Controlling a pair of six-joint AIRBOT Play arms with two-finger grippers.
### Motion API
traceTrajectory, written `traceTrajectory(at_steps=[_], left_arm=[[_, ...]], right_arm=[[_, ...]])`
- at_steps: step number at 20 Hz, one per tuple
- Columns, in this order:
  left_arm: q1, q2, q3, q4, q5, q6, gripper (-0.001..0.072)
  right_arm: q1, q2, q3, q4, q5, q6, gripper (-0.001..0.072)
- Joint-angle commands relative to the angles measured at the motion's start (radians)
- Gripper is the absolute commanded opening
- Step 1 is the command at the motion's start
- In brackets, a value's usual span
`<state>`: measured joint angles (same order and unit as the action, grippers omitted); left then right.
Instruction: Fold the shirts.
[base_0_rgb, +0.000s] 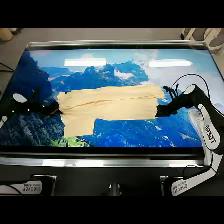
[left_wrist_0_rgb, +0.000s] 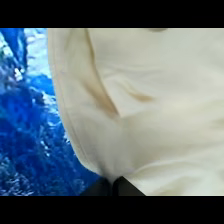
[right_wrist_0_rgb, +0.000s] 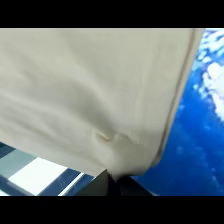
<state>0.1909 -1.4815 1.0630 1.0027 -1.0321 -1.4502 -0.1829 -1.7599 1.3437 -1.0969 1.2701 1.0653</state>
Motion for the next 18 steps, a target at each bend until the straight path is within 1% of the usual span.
traceTrajectory(at_steps=[1,4,6,7,9,10,11,12,14,18], left_arm=[[0.010,0.092,0.089,0.003,-0.016,0.042,0.0024],[0.010,0.300,0.297,-0.002,-0.013,0.037,0.0024],[0.008,0.463,0.484,-0.005,0.020,0.037,0.0025],[0.008,0.538,0.568,0.002,0.071,0.037,0.0026],[0.008,0.687,0.688,0.018,0.219,0.036,0.0026],[0.008,0.747,0.712,0.018,0.278,0.016,0.0025],[0.007,0.802,0.717,0.018,0.324,-0.018,0.0025],[0.007,0.846,0.717,0.018,0.338,-0.036,0.0025],[0.007,0.899,0.717,0.035,0.292,-0.043,0.0024],[0.007,0.899,0.717,0.106,0.196,-0.054,0.0024]], right_arm=[[0.011,0.088,0.053,-0.021,-0.029,-0.039,0.0015],[0.010,0.306,0.231,-0.058,-0.018,-0.134,0.0015],[0.010,0.510,0.399,-0.103,-0.071,-0.140,0.0016],[0.010,0.610,0.471,-0.138,-0.120,-0.139,0.0016],[0.011,0.802,0.559,-0.218,-0.231,-0.138,0.0016],[0.011,0.887,0.566,-0.243,-0.271,-0.137,0.0015],[0.011,0.951,0.566,-0.266,-0.276,-0.132,0.0015],[0.011,0.989,0.566,-0.283,-0.256,-0.131,0.0015],[0.011,1.025,0.566,-0.333,-0.182,-0.131,0.0016],[0.011,1.022,0.566,-0.352,-0.059,-0.131,0.0016]])
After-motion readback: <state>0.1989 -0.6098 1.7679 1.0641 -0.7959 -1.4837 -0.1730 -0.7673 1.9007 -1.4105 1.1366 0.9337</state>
